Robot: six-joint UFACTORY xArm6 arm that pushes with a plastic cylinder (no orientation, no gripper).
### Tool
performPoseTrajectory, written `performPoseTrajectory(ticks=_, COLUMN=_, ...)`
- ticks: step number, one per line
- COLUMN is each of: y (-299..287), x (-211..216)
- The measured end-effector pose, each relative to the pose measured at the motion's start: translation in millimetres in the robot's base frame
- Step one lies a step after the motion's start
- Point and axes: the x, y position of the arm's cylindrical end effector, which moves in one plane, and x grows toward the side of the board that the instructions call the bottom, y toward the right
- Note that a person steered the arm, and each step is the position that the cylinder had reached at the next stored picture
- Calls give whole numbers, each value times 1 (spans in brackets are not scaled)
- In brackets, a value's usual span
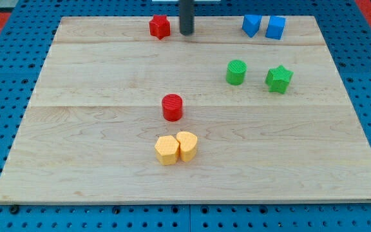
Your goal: Move the red circle towards the top center
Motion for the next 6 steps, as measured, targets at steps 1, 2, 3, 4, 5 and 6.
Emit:
performPoseTrajectory(ticks=1, y=16, x=83)
performPoseTrajectory(ticks=2, y=103, x=152)
performPoseTrajectory(ticks=3, y=-2, x=164)
performPoseTrajectory(ticks=4, y=-99, x=143)
performPoseTrajectory(ticks=5, y=-104, x=181)
performPoseTrajectory(ticks=6, y=-161, x=217)
